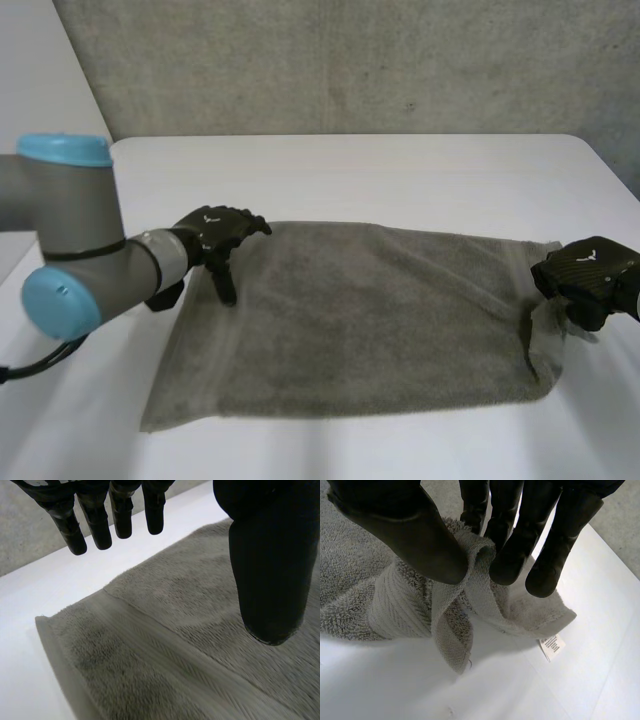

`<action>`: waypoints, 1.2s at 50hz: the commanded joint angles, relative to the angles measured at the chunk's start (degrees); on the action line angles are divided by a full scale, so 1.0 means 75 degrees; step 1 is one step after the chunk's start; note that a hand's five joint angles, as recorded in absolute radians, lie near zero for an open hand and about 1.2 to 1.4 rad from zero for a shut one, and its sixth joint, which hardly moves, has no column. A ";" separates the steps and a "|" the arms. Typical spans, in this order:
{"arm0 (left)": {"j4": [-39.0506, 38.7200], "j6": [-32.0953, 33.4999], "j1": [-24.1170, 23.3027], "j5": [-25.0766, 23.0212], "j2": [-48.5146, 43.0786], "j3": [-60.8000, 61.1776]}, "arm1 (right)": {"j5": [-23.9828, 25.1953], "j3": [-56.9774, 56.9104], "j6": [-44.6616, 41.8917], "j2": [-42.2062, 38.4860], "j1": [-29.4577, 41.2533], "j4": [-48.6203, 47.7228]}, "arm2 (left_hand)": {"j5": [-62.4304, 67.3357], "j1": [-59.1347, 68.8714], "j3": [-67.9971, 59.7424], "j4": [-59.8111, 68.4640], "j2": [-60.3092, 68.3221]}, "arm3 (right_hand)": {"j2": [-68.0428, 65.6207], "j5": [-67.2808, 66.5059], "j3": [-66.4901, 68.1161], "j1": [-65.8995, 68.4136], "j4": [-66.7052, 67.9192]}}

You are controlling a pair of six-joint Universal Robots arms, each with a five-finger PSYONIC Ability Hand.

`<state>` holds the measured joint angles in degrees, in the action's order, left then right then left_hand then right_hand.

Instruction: Fold the towel.

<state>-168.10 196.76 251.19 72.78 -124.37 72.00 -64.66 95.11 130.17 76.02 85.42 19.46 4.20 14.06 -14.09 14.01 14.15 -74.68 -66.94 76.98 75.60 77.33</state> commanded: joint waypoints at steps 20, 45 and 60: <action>-0.1574 0.0905 0.0223 -0.0001 0.5705 0.6910 | 0.0125 0.0631 0.0340 0.0013 0.0131 -0.0450 | 0.1823 0.1841 -0.1836 0.1847 0.1829 | -0.0710 -0.0408 0.0402 0.0587 0.0356; -0.2735 0.1269 0.0258 0.0046 0.4560 0.7522 | 0.0406 0.1123 0.0316 0.0036 0.0072 -0.0661 | 0.3035 0.3053 -0.3049 0.3060 0.3041 | -0.0710 -0.0408 0.0402 0.0587 0.0356; -0.3298 0.1340 0.0258 0.0057 0.3492 0.7076 | 0.0406 0.1241 0.0258 0.0036 0.0049 -0.0755 | 0.3596 0.3614 -0.3609 0.3620 0.3601 | -0.0710 -0.0408 0.0402 0.0587 0.0356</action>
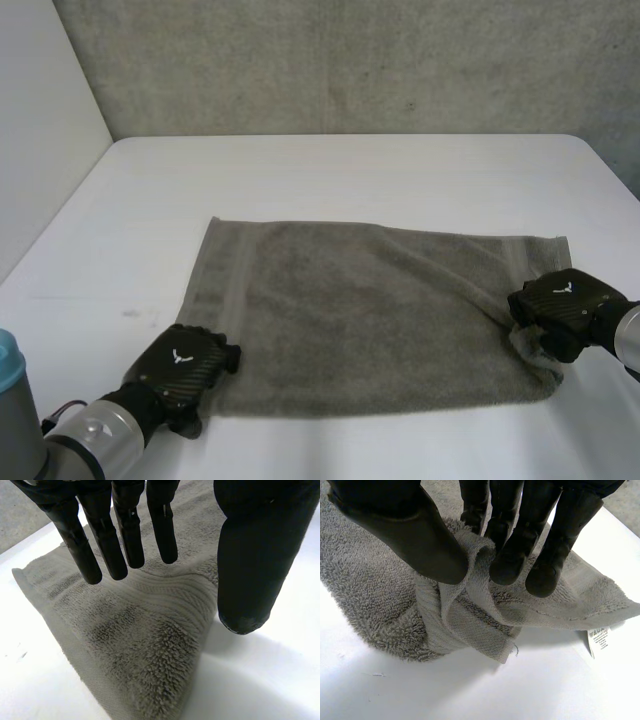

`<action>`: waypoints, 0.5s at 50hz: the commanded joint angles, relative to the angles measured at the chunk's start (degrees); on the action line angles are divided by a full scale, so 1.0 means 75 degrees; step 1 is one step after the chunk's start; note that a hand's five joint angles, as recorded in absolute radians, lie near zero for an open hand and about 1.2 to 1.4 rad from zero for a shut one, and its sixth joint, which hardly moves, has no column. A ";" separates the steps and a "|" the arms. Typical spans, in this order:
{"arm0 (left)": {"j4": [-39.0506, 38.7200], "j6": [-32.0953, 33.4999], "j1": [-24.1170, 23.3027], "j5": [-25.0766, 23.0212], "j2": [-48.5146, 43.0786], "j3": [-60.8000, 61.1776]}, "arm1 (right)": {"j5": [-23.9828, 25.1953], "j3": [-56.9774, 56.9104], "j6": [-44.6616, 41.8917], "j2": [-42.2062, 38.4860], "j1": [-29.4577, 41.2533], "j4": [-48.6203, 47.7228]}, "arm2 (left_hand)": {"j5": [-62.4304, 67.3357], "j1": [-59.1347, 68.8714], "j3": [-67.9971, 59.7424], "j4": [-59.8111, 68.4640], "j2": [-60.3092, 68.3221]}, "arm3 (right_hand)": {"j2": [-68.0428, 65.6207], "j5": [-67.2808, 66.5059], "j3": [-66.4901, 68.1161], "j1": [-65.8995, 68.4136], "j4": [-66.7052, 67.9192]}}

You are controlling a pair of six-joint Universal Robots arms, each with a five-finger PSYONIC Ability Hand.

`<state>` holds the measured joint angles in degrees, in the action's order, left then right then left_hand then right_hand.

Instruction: Fold the towel.

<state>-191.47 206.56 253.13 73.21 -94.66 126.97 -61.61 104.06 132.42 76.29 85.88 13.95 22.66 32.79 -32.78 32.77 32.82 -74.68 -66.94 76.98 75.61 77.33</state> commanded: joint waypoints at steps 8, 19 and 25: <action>-0.0193 0.0044 0.0000 0.0036 -0.0902 -0.0452 | -0.0001 0.0117 -0.0066 0.0000 -0.0025 -0.0044 | 0.3377 0.3360 -0.3361 0.3362 0.3356 | -0.0710 -0.0408 0.0402 0.0585 0.0356; -0.0029 0.0056 -0.0047 0.0681 -0.0340 -0.0886 | -0.0071 -0.0175 0.0016 0.0432 -0.0060 0.0120 | 0.6313 0.6295 -0.6296 0.6297 0.6291 | -0.0710 -0.0408 0.0402 0.0585 0.0356; 0.0929 0.0044 -0.0024 0.0681 0.1180 -0.1201 | -0.0071 -0.0772 0.0005 0.1369 -0.0316 0.0961 | 0.6313 0.6295 -0.6296 0.6297 0.6291 | -0.0710 -0.0408 0.0402 0.0585 0.0356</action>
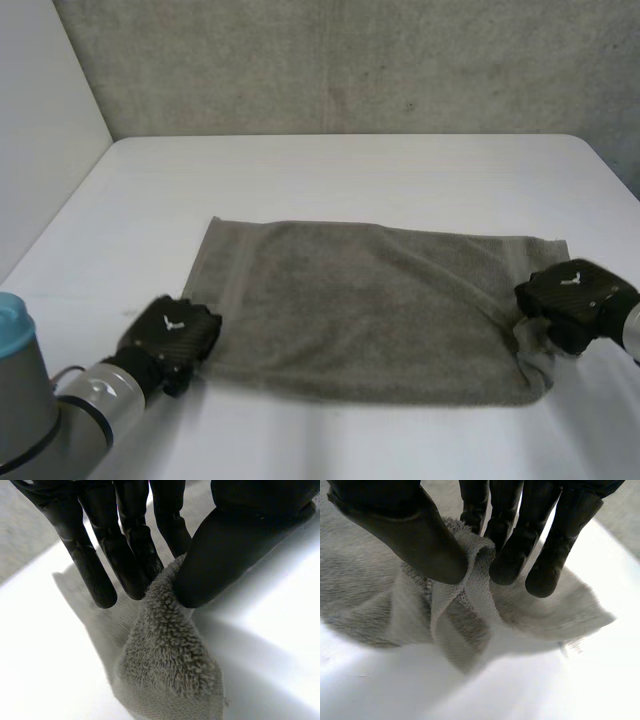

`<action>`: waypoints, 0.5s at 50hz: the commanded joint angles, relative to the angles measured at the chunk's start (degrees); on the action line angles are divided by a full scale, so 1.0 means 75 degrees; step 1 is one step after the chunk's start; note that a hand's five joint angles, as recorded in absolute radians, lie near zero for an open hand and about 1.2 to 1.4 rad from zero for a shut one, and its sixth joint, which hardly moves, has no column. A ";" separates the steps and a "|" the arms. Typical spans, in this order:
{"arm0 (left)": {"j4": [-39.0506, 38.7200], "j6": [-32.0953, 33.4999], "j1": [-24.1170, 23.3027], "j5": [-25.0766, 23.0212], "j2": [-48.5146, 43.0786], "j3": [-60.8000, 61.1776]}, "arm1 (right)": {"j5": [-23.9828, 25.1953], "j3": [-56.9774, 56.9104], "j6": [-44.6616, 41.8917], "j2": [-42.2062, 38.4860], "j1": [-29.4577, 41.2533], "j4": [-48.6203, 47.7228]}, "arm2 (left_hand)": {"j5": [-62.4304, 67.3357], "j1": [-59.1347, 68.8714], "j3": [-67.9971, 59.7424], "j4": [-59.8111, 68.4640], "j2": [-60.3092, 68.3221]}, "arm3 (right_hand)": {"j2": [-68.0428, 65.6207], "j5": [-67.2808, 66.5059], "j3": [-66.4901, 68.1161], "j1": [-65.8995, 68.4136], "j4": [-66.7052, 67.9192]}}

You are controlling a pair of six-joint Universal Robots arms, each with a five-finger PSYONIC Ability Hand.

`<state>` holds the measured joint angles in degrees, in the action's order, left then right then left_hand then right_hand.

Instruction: Fold the towel.

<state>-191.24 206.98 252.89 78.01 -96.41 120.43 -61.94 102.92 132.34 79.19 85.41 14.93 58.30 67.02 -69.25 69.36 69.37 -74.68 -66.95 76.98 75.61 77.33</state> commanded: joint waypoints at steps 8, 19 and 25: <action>0.2717 0.0000 0.0136 -0.0042 0.2601 -0.0811 | 0.0114 -0.1465 -0.0267 0.1558 -0.0994 0.2861 | 0.1560 0.1730 -0.1434 0.1418 0.1417 | -0.0710 -0.0407 0.0402 0.0585 0.0356; 0.4591 -0.0012 0.0359 -0.0077 0.3362 -0.1607 | 0.1050 -0.2155 -0.1286 0.2354 -0.2246 0.4524 | 0.1560 0.1730 -0.1434 0.1418 0.1417 | -0.0710 -0.0407 0.0402 0.0585 0.0356; 0.4721 0.0012 0.0781 -0.0218 0.3527 -0.1748 | 0.1497 -0.2133 -0.1451 0.2378 -0.2834 0.4842 | 0.1560 0.1730 -0.1434 0.1418 0.1417 | -0.0710 -0.0407 0.0402 0.0585 0.0356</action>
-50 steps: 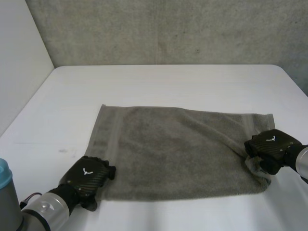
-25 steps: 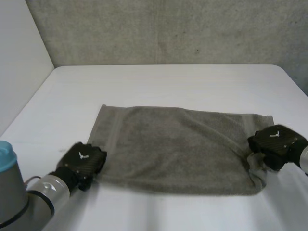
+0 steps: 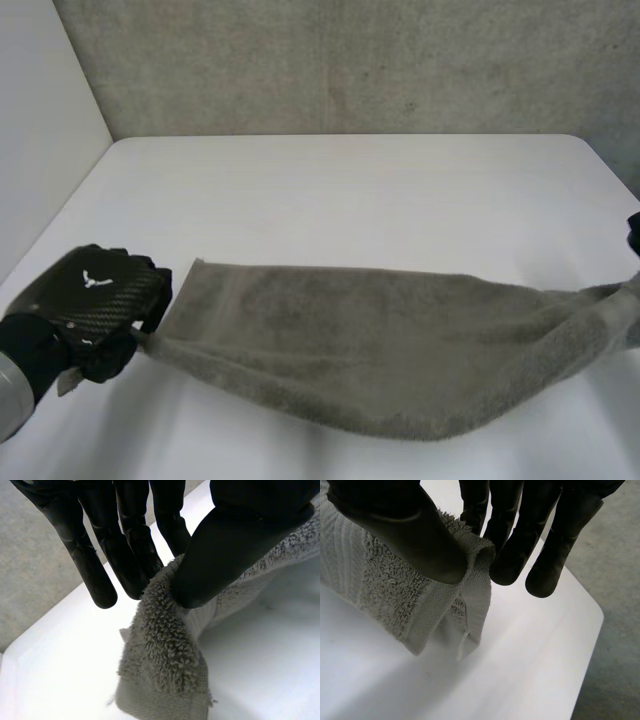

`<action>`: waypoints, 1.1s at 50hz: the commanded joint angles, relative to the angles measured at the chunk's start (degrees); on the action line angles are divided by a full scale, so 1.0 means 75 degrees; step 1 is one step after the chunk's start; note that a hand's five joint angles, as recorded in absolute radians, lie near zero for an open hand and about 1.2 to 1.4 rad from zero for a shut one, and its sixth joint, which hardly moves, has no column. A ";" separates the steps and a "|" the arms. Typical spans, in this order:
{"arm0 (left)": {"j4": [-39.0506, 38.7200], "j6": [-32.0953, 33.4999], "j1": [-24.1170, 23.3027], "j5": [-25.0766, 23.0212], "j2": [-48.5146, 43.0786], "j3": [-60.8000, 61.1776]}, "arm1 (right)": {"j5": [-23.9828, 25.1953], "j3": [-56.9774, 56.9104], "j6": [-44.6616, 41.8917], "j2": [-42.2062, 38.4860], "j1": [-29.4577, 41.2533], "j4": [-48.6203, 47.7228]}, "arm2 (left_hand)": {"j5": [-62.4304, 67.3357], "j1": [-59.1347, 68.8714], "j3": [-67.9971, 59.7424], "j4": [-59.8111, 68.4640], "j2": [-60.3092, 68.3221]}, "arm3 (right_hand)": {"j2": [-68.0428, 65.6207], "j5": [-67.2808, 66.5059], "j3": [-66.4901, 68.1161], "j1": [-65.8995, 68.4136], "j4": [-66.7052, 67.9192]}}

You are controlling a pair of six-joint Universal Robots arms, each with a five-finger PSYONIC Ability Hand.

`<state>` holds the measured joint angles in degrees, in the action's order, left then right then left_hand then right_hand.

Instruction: Fold the towel.

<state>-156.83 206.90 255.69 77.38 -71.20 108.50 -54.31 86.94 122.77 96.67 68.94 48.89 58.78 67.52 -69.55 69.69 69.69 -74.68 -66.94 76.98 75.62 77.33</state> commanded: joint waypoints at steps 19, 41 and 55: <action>-0.0816 0.0750 0.0877 -0.0883 -0.3898 -0.0975 | -0.0139 0.0563 -0.0434 -0.2491 0.0895 -0.0481 | 0.1496 0.1664 -0.1393 0.1375 0.1375 | -0.0710 -0.0408 0.0402 0.0584 0.0356; -0.3265 -0.2356 0.0233 0.0816 -0.5542 -0.8689 | -0.2122 -0.6752 0.6049 -0.3936 0.2890 -0.5534 | 0.1496 0.1664 -0.1393 0.1375 0.1375 | -0.0710 -0.0408 0.0402 0.0584 0.0356; -0.2668 -0.2918 0.0151 0.0968 -0.5449 -0.6357 | -0.1266 -0.5744 0.5030 -0.4404 0.3194 -0.3506 | 0.1496 0.1664 -0.1393 0.1375 0.1375 | -0.0710 -0.0408 0.0402 0.0584 0.0356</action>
<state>-178.93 184.42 256.81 85.79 -111.82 50.26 -66.96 37.40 169.95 66.02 91.22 14.30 58.82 67.55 -69.64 69.72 69.74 -74.68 -66.95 76.98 75.57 77.33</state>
